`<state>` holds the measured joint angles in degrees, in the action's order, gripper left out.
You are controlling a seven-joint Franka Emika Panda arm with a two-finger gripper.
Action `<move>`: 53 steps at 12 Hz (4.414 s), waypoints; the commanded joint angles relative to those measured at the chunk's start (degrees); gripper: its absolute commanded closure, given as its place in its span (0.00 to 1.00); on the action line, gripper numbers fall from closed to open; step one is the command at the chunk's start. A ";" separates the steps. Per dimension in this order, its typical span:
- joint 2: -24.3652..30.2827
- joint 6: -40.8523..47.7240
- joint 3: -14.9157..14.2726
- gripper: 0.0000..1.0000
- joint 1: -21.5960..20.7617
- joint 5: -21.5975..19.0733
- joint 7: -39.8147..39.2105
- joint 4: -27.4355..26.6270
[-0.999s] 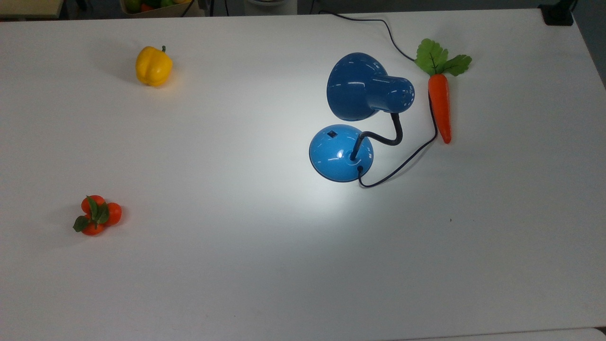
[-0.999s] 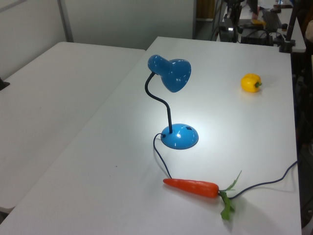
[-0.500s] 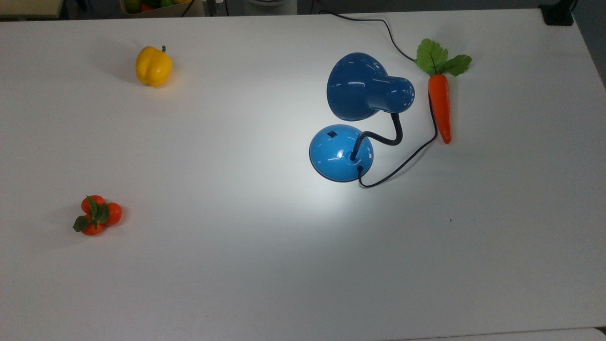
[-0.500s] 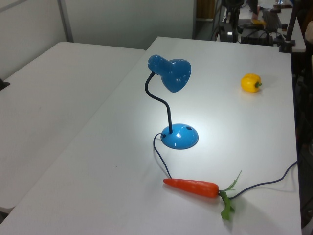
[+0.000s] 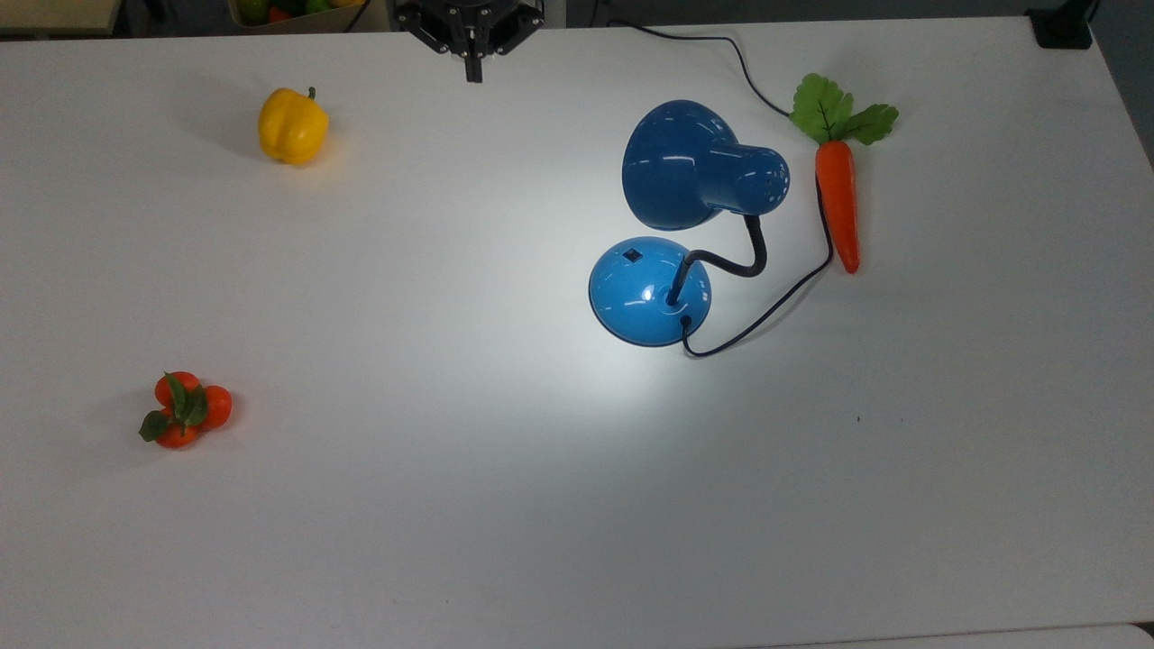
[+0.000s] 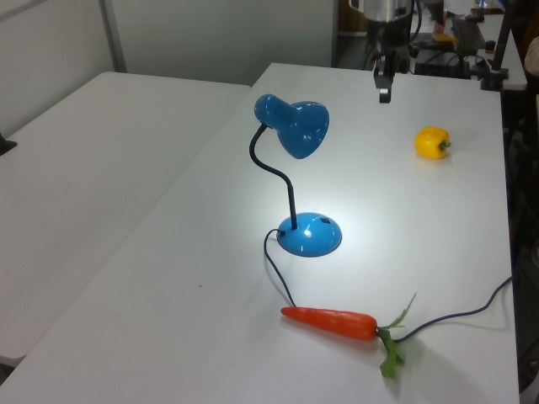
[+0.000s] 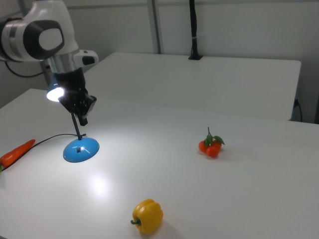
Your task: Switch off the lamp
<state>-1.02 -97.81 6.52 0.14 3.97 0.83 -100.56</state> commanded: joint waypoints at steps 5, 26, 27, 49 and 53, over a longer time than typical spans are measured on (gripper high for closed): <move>-3.80 -15.99 -0.19 1.00 -6.90 -0.01 -1.01 -9.39; -10.93 -52.31 1.04 1.00 -11.12 0.08 -10.33 -21.61; -11.45 -52.31 1.04 1.00 -11.12 0.08 -10.33 -21.61; -2.51 -11.48 0.25 1.00 -8.50 1.04 -3.40 -12.75; -0.47 2.76 0.16 1.00 -2.18 2.54 0.66 -1.00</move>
<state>-2.27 -102.83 6.78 -5.27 5.68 -0.99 -108.65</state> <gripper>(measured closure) 0.991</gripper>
